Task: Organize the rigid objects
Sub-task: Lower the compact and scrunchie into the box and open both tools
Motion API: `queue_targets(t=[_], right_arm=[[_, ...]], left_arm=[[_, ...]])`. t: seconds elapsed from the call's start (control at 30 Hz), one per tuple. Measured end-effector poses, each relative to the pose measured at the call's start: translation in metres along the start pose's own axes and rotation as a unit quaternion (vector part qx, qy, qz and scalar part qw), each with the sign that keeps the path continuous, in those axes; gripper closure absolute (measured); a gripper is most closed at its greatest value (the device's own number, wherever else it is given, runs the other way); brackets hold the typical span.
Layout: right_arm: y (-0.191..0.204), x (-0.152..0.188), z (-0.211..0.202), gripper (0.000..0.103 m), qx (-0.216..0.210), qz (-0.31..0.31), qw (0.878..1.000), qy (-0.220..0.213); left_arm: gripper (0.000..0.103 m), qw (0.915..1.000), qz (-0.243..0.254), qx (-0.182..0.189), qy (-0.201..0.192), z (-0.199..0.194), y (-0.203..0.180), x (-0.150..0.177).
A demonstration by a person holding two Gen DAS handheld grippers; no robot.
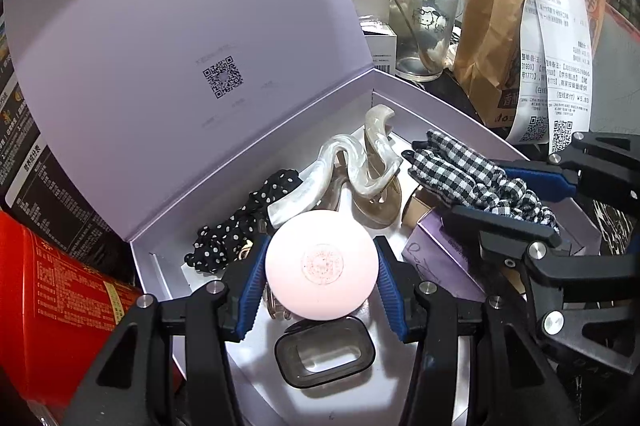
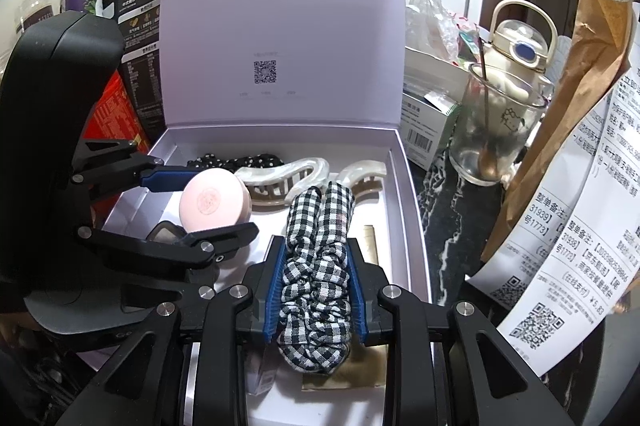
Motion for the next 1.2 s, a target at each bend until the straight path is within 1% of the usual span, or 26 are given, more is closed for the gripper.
queue_targets(t=[0.07,0.13,0.33,0.4,0.5,0.57,0.67,0.77,0.83,0.93,1.07,1.1,1.13,1.17,1.2], right_arm=[[-0.003,0.000,0.000,0.063,0.012,0.003,1.000,0.005],[-0.006,0.000,0.000,0.059,0.017,0.007,1.000,0.010],[-0.013,0.001,-0.004,0.059,0.025,0.015,0.999,0.016],[-0.012,0.000,-0.008,0.059,0.029,0.013,0.999,0.014],[-0.013,0.000,-0.017,0.054,0.043,0.007,0.999,0.008],[-0.015,-0.001,-0.022,0.053,0.050,0.008,0.999,0.004],[-0.018,-0.002,-0.026,0.053,0.055,0.016,0.998,0.002],[-0.021,-0.003,-0.032,0.053,0.069,0.021,0.997,-0.001],[-0.022,-0.002,-0.037,0.053,0.070,0.024,0.997,-0.003],[-0.022,0.000,-0.042,0.050,0.072,0.022,0.997,-0.003],[-0.021,0.003,-0.049,0.050,0.082,0.018,0.996,-0.002],[-0.021,0.003,-0.051,0.050,0.083,0.018,0.996,-0.002],[-0.020,0.004,-0.052,0.050,0.084,0.019,0.996,-0.002],[-0.020,0.004,-0.054,0.050,0.086,0.018,0.996,-0.003],[-0.020,0.004,-0.055,0.049,0.087,0.018,0.996,-0.003]], left_arm=[[0.053,1.0000,0.000,0.001,0.001,0.002,-0.002,-0.002],[0.053,1.0000,-0.003,0.002,0.001,0.002,-0.001,-0.002],[0.053,0.9999,-0.009,0.006,0.005,0.002,0.002,-0.002],[0.053,1.0000,-0.008,0.002,0.002,0.000,0.002,-0.003],[0.053,1.0000,-0.004,0.007,-0.002,-0.003,0.002,-0.004],[0.053,0.9999,-0.008,0.013,0.000,-0.005,0.002,-0.005],[0.053,0.9999,-0.010,-0.001,-0.001,-0.008,0.004,-0.007],[0.053,0.9999,-0.016,0.002,0.002,-0.011,0.007,-0.007],[0.052,0.9997,-0.022,0.003,0.001,-0.014,0.010,-0.008],[0.052,0.9995,-0.030,-0.008,-0.009,-0.019,0.014,-0.009],[0.051,0.9993,-0.034,-0.009,-0.008,-0.023,0.016,-0.009],[0.045,0.9993,-0.035,-0.008,-0.008,-0.023,0.016,-0.009],[0.031,0.9993,-0.036,-0.008,-0.009,-0.025,0.016,-0.009],[0.022,0.9993,-0.036,-0.006,-0.012,-0.027,0.015,-0.009],[0.009,0.9993,-0.035,-0.002,-0.014,-0.029,0.014,-0.010]])
Point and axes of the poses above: each gripper's, at about its wrist camera, not at the fingertips, and z roughly the way its jaws point, y to its left, x to its underside, the point moved 4 cm from there along z, roughly the way its jaws point, and after that the axes turned 4 degrees about y, right-handed, at the moved point
